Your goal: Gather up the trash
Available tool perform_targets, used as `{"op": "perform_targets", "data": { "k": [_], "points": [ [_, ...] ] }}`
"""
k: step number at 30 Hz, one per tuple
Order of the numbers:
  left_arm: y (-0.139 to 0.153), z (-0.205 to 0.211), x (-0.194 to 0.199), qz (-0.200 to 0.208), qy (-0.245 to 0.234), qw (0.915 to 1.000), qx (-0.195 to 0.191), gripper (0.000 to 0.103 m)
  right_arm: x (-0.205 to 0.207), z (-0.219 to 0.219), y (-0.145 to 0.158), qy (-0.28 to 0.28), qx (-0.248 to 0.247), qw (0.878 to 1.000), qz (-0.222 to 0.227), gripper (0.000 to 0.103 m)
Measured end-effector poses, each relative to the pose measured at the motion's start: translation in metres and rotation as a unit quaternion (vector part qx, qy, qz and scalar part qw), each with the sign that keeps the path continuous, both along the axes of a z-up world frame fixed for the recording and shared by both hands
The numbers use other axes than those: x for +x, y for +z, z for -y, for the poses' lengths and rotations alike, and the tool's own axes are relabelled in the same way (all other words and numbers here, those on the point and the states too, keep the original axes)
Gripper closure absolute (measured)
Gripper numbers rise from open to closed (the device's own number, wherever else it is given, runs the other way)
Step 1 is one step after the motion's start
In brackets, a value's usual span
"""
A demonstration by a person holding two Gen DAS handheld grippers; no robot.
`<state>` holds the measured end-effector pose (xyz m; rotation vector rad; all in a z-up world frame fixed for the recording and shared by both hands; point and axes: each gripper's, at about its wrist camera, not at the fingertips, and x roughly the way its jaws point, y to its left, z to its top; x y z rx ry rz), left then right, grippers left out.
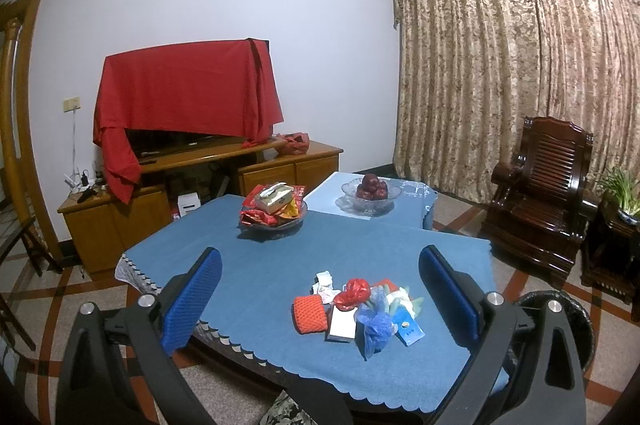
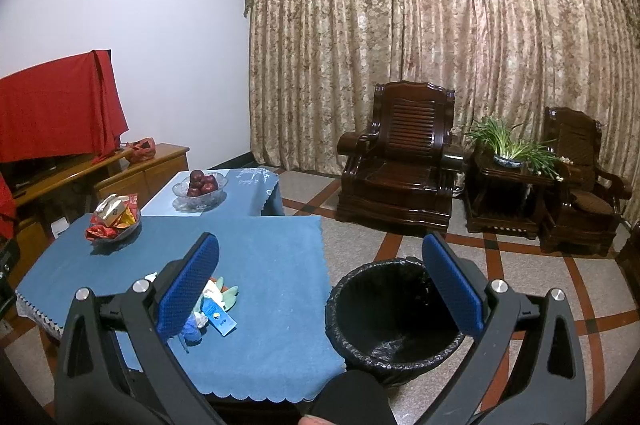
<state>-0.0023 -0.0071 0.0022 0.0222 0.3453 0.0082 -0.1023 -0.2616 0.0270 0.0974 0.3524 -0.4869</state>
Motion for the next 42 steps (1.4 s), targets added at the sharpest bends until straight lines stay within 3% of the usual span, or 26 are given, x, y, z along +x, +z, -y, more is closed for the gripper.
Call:
{"op": "perform_targets", "data": {
  "k": [42],
  "points": [
    [-0.003, -0.002, -0.002, 0.0, 0.0, 1.0, 0.0, 0.006, 0.011, -0.011, -0.013, 0.001, 0.002, 1.0, -0.001, 0.005]
  ]
}}
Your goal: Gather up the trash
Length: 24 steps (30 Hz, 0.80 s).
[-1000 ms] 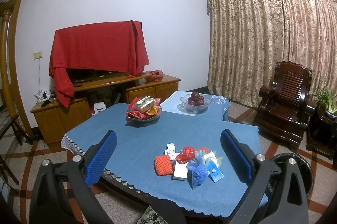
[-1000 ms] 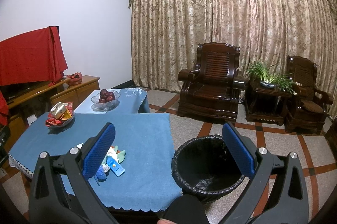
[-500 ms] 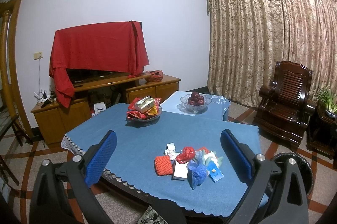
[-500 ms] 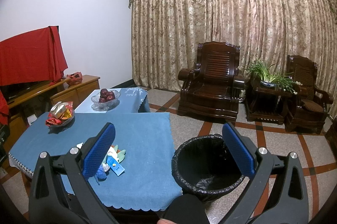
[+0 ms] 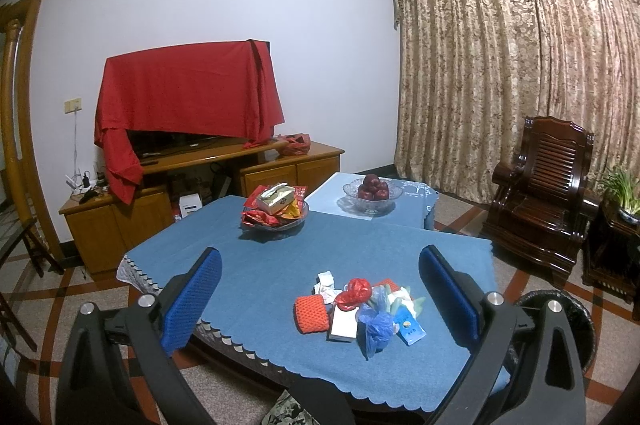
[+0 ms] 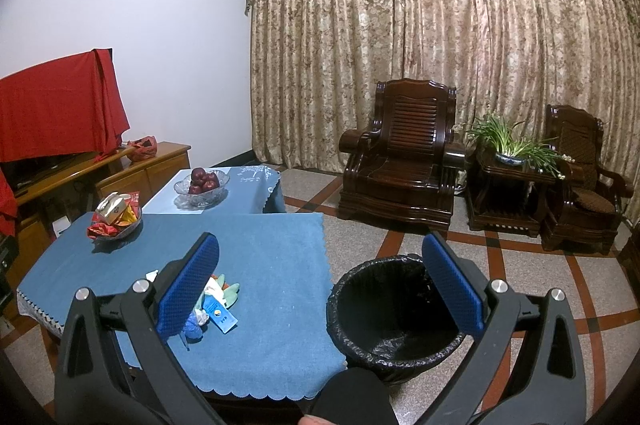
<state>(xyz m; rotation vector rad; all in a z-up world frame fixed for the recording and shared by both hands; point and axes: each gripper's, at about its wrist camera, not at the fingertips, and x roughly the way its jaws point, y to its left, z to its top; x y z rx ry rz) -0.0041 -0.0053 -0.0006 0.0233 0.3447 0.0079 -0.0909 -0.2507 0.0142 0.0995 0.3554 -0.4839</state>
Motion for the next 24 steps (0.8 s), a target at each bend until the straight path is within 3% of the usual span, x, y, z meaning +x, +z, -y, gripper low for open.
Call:
{"op": "perform_targets", "data": {
  "k": [13, 18, 24],
  "points": [
    [-0.001, 0.001, 0.0, 0.0, -0.001, 1.0, 0.001, 0.006, -0.002, 0.002, 0.002, 0.0, 0.001, 1.0, -0.001, 0.005],
    [-0.003, 0.002, 0.0, -0.005, -0.001, 1.0, 0.002, 0.006, 0.009, -0.003, -0.014, 0.001, 0.001, 1.0, -0.002, 0.005],
    [-0.02, -0.005, 0.017, -0.057, -0.022, 0.9981, 0.006, 0.006, 0.026, -0.023, -0.036, 0.017, 0.009, 0.999, -0.027, 0.005]
  ]
}}
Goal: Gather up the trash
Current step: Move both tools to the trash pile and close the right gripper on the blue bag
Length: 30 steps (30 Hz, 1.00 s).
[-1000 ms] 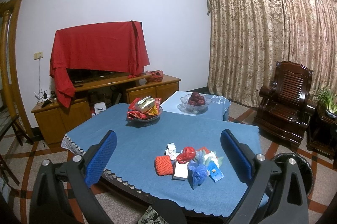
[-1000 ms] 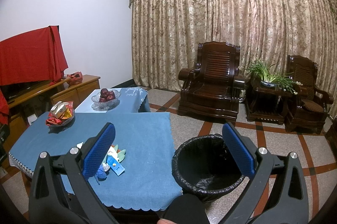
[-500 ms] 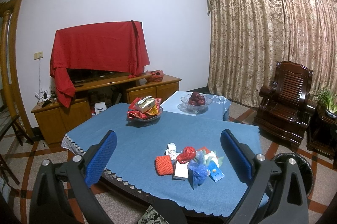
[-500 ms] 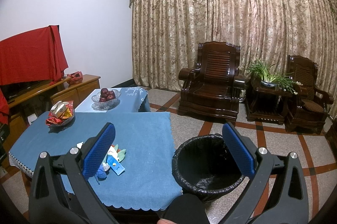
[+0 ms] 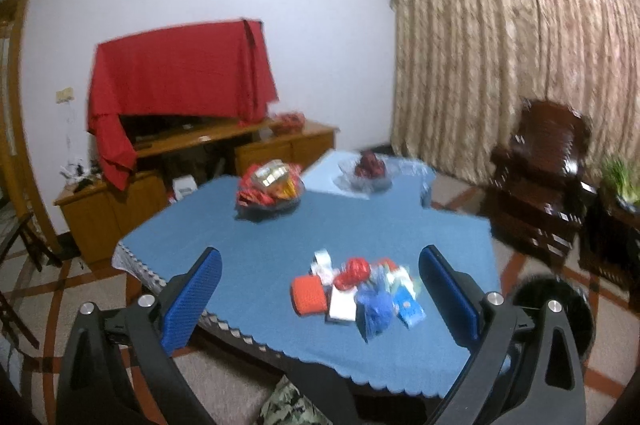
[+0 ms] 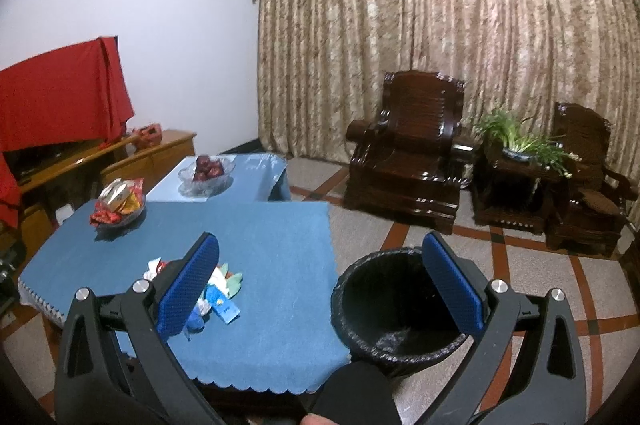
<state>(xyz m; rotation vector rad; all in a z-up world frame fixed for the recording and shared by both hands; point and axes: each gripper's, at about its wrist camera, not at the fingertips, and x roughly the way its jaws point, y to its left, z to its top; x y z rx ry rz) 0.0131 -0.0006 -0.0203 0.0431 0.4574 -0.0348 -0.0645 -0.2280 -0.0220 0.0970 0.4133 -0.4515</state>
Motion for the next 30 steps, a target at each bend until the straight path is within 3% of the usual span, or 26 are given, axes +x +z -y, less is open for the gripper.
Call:
{"op": "perform_targets", "data": {
  "k": [5, 10, 17, 22, 25, 27, 30],
  "points": [
    [-0.025, -0.012, 0.015, -0.04, -0.009, 0.9991, -0.01, 0.006, 0.031, -0.013, -0.027, 0.025, -0.009, 0.999, -0.041, 0.005],
    [-0.052, -0.018, 0.038, -0.082, -0.007, 0.9966, -0.01, 0.006, 0.068, -0.013, -0.054, 0.07, 0.016, 0.994, -0.083, 0.005],
    [-0.106, -0.029, 0.078, -0.149, 0.016, 0.9887, 0.0, 0.006, 0.124, -0.031, -0.097, 0.145, 0.048, 0.979, -0.135, 0.005],
    [-0.134, -0.034, 0.107, -0.17, 0.014, 0.9853, -0.001, 0.006, 0.159, -0.047, -0.124, 0.186, 0.07, 0.967, -0.161, 0.006],
    [-0.145, -0.035, 0.122, -0.165, 0.007, 0.9863, 0.0, 0.006, 0.18, -0.058, -0.14, 0.207, 0.071, 0.961, -0.17, 0.012],
    [-0.153, -0.036, 0.13, -0.167, -0.002, 0.9858, -0.009, 0.006, 0.191, -0.064, -0.152, 0.221, 0.077, 0.955, -0.181, 0.026],
    [-0.163, -0.037, 0.14, -0.17, -0.002, 0.9854, -0.008, 0.006, 0.212, -0.072, -0.173, 0.239, 0.091, 0.946, -0.198, 0.037]
  ]
}}
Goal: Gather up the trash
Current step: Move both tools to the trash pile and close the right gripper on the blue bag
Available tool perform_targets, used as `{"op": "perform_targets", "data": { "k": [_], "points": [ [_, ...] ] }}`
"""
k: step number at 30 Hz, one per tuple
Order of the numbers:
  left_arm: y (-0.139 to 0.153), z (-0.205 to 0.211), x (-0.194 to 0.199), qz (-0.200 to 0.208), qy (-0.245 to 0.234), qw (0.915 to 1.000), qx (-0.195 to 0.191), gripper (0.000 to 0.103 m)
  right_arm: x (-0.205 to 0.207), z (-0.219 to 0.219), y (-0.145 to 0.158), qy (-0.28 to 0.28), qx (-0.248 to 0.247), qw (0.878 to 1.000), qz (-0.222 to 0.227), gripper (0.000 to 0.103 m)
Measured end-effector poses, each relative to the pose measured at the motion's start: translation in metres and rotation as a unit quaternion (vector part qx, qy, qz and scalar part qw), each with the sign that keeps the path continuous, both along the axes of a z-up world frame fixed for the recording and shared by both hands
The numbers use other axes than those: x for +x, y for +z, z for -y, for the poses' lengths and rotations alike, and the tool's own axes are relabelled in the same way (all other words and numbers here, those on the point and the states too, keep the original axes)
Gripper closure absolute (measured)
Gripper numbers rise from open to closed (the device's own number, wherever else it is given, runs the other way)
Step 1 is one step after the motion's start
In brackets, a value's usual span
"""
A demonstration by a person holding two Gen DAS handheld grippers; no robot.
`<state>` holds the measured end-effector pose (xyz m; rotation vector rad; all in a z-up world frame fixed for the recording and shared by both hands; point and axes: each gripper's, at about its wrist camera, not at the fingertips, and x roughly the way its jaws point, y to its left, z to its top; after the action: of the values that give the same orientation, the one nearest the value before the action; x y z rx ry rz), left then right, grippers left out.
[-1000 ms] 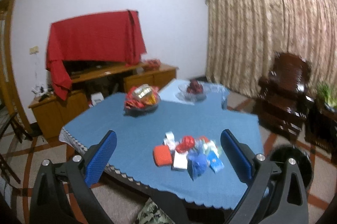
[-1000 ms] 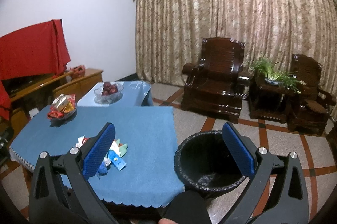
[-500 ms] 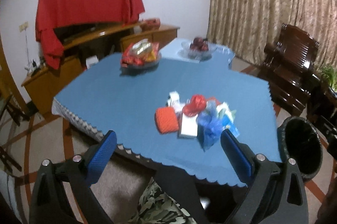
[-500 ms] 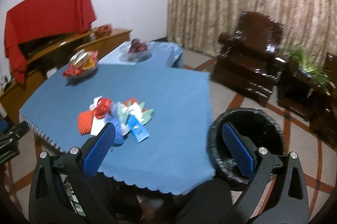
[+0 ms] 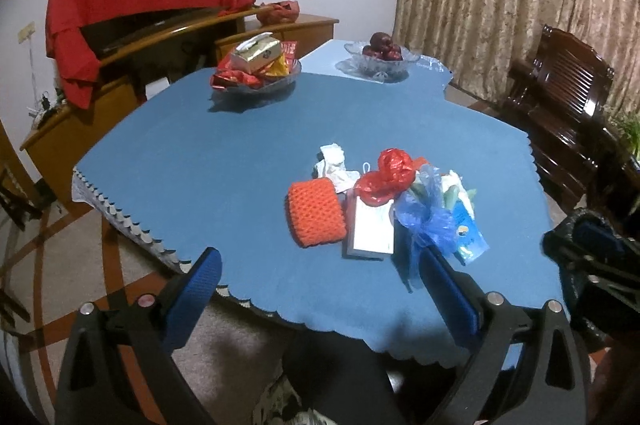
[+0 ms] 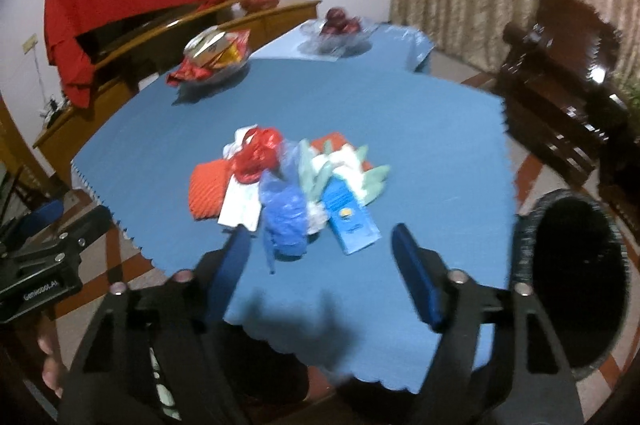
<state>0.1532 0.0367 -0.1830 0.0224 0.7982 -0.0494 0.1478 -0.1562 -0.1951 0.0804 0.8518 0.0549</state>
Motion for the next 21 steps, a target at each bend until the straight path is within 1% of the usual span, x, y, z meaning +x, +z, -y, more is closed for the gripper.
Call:
{"op": "perform_targets", "data": {
  "k": [2, 6, 11, 15, 21],
  "points": [
    [-0.008, 0.0, 0.007, 0.001, -0.003, 1.0, 0.004, 0.006, 0.013, -0.005, -0.014, 0.009, 0.009, 1.0, -0.015, 0.041],
    [-0.021, 0.002, 0.021, 0.0, -0.009, 1.0, -0.001, 0.006, 0.034, -0.012, -0.036, 0.018, 0.016, 0.999, -0.023, 0.042],
    [-0.043, 0.0, 0.04, -0.013, -0.009, 0.9999, -0.006, 0.006, 0.06, -0.019, -0.06, 0.027, 0.017, 0.999, -0.037, 0.042],
    [-0.057, 0.0, 0.052, -0.02, -0.007, 0.9998, 0.001, 0.006, 0.074, -0.021, -0.077, 0.031, 0.015, 0.998, -0.046, 0.042],
    [-0.068, -0.004, 0.064, -0.021, -0.006, 0.9997, -0.005, 0.006, 0.09, -0.024, -0.094, 0.031, 0.014, 0.998, -0.057, 0.043]
  ]
}}
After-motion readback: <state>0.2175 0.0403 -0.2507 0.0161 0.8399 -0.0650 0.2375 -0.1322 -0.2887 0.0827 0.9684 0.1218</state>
